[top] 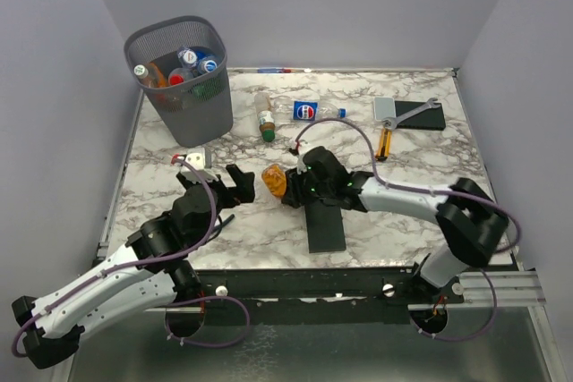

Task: Put the plastic bottles in the bin
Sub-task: Pick up the plastic bottle at the center of the board.

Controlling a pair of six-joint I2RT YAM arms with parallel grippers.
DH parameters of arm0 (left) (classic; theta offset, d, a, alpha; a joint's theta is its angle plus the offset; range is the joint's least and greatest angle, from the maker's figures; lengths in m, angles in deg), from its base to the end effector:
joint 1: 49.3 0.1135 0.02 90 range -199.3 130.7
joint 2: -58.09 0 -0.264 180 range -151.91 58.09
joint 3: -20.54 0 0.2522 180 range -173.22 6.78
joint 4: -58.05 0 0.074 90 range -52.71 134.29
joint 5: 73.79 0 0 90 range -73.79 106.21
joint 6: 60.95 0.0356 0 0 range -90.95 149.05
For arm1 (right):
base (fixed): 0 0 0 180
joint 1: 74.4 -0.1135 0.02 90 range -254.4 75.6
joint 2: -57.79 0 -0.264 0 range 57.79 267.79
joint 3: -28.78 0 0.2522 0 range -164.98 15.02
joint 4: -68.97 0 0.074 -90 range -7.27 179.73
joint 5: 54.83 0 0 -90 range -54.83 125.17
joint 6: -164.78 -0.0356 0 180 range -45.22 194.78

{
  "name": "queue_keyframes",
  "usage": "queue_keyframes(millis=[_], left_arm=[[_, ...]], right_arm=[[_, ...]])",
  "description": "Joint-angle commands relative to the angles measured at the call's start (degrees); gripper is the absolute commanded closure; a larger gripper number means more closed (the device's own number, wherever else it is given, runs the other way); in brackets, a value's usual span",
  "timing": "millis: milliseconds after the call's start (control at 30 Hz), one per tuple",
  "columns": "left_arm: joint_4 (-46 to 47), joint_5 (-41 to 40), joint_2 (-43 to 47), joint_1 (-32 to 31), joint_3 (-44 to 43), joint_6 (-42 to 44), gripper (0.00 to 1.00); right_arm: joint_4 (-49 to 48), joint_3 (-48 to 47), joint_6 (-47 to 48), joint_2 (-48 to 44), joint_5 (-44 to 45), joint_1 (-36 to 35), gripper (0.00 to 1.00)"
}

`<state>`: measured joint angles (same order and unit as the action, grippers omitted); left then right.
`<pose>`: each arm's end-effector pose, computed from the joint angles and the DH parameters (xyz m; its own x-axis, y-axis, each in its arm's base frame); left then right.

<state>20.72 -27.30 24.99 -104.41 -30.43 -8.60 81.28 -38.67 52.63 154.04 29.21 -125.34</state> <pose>0.0962 -0.0951 0.3018 -0.2874 -0.3623 -0.8866 0.0606 0.9170 -0.3943 0.2190 0.2758 0.1825 -0.6935 -0.2595 -0.6721 -0.6047 0.7167 0.3473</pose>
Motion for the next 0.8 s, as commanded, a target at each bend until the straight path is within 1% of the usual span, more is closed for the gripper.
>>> queue_keyframes(millis=[0, 67, 133, 167, 200, 233, 267, 300, 400, 533, 667, 767], left_arm=[[6.97, 15.22, -0.2, 0.16, -3.54, 16.39, 0.01], [8.57, 21.47, -0.49, 0.18, -4.62, 22.36, 0.01], [9.82, 30.19, -1.27, 0.14, -5.19, 29.11, 0.01], [10.08, 37.86, -1.93, 0.18, -5.3, 33.07, 0.01], [10.2, 43.61, -2.78, 0.16, -5.2, 36.38, 0.01], [10.11, 48.4, -3.53, 0.18, -4.86, 42.54, 0.01], [9.93, 51.86, -4.15, 0.14, -4.4, 46.87, 0.01], [9.79, 53.34, -4.88, 0.16, -3.97, 50.61, 0.01], [9.78, 52.27, -7.42, 0.09, -3.65, 62.39, 0.01], [8.79, 49.18, -12.5, -0.46, -5.45, 78.36, 0.01], [8.94, 49.19, -16.1, -2.33, -7.01, 90.85, 0.01], [9.22, 47.25, -18.22, -4.24, -7.94, 97.07, 0.01]], right_arm=[[10.04, 3.83, 3.77, -15.53, 2.51, -0.3, 0.7], [16.15, 5.17, 3.27, -23.15, 1.88, -0.3, 0.7], [22.15, 5.56, 2.46, -29.0, -0.07, -0.3, 0.7], [25.03, 5.56, 1.79, -31.16, -1.29, -0.3, 0.7], [27.53, 5.37, 1.47, -33.29, -2.46, -0.3, 0.7], [29.77, 5.2, 0.87, -35.1, -3.34, -0.3, 0.7], [31.54, 5.05, -0.09, -36.55, -3.94, -0.3, 0.7], [32.8, 5.08, -0.66, -38.04, -4.48, -0.3, 0.7], [36.12, 4.69, -2.11, -41.89, -5.32, -0.3, 0.7], [40.4, 2.23, -1.76, -42.63, -7.24, -0.31, 0.7], [43.42, -1.02, 0.12, -40.56, -9.13, -0.3, 0.7], [44.2, -3.03, 1.16, -39.07, -10.4, -0.3, 0.7]])
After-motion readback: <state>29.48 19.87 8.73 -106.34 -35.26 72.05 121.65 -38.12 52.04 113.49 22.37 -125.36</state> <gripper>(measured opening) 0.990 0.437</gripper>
